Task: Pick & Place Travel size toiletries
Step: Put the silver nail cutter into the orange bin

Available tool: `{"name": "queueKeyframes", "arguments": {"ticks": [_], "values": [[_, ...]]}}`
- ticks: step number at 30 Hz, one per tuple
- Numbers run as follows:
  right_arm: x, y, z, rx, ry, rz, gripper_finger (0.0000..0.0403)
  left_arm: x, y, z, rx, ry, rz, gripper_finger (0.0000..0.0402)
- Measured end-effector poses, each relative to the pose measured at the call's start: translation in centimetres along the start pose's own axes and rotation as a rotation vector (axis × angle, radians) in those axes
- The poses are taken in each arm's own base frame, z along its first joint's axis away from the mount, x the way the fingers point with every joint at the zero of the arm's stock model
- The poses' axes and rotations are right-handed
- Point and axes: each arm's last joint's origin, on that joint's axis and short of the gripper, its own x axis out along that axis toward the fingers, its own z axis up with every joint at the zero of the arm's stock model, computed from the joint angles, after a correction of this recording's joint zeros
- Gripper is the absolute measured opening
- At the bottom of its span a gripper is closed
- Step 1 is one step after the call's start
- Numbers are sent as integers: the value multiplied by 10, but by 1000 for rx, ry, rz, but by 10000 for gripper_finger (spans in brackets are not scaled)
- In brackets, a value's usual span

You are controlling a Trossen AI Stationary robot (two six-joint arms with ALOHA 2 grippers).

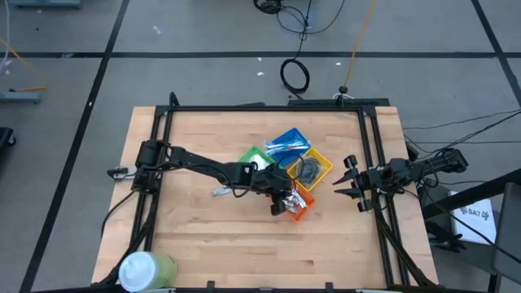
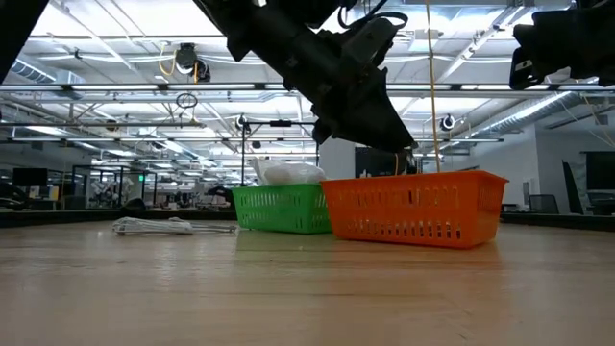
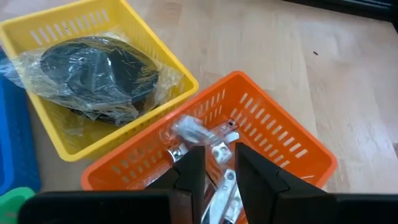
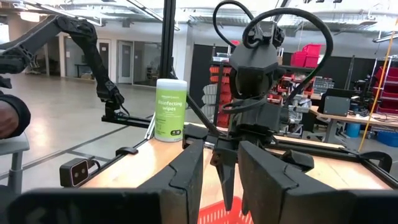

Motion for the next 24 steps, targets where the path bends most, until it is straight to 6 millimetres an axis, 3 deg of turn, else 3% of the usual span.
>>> {"name": "queueKeyframes", "arguments": {"ticks": [5,11,14,20,24], "values": [[0,0,0,0,0,0,91,-8,3,-1,26,59,18,84],[0,0,0,0,1,0,91,-62,8,8,-58,198,108,84],[0,0,0,0,0,0,91,-89,-1,4,-91,288,157,84],[0,0,0,0,0,0,91,-124,-17,-29,-96,389,436,83],[0,0,0,0,-1,0,91,-133,-16,-59,-186,396,450,84]]}}
